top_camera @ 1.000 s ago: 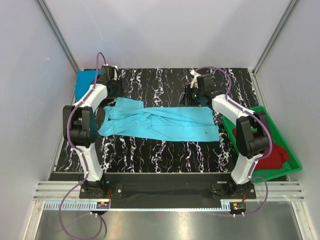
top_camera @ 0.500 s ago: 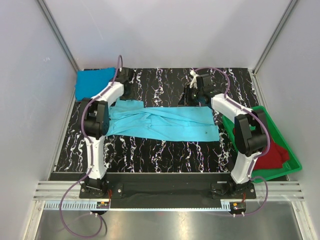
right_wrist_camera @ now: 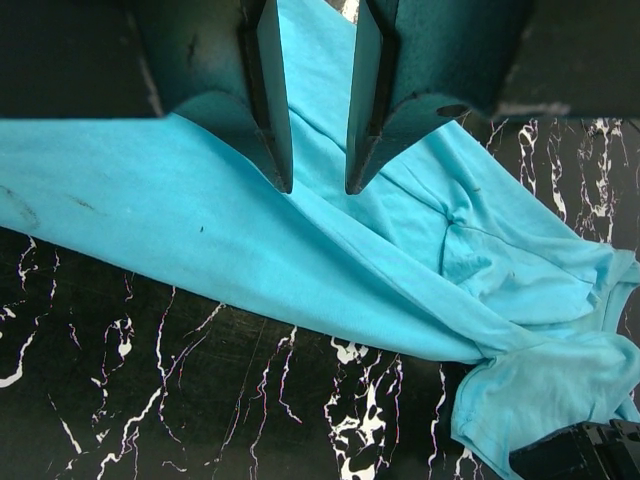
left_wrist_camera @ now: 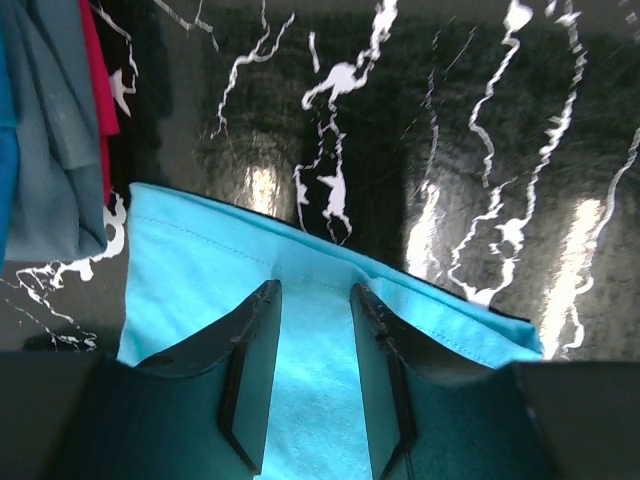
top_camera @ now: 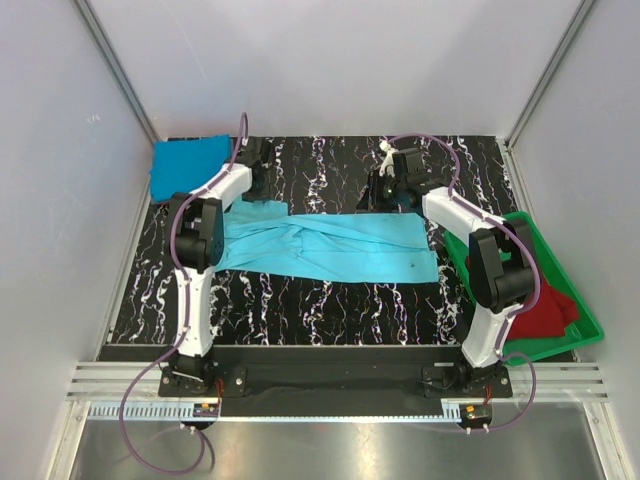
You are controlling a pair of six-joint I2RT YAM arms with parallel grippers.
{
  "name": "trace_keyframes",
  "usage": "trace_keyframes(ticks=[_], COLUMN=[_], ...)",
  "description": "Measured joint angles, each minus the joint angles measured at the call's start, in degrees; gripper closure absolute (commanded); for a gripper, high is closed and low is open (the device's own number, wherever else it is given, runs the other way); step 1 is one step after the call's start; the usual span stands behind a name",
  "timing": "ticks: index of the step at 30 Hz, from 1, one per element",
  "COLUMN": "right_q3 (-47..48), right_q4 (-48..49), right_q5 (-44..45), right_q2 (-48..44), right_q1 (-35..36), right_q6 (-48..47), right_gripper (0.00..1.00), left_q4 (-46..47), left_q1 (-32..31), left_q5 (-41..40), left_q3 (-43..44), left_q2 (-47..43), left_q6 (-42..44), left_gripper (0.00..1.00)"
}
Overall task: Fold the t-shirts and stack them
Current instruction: Fold the tshirt
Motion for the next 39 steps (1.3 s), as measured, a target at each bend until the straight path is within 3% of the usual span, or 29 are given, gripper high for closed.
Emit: trace_keyframes(ticks=[5,24,39], right_q3=[0.0,0.1,0.1], right_q4=[0.0,0.0,0.0], right_q5=[0.0,0.0,0.0], right_q2=[0.0,1.9,2.0], right_q1=[0.0,0.0,0.0], right_q6=[-0.2,-0.3,-0.3], right_gripper=[0.65,0.65,0.65], left_q4=[0.2,0.1,0.1], left_q1=[-0.4,-1.4,-1.6], left_q5=[-0.5,-2.5,-2.2], left_q3=[0.3,0.9,0.9], left_q2=[0.0,0.0,0.0], left_q6=[0.0,-0.2,-0.3], left_gripper=[0.69,0.58,0.61])
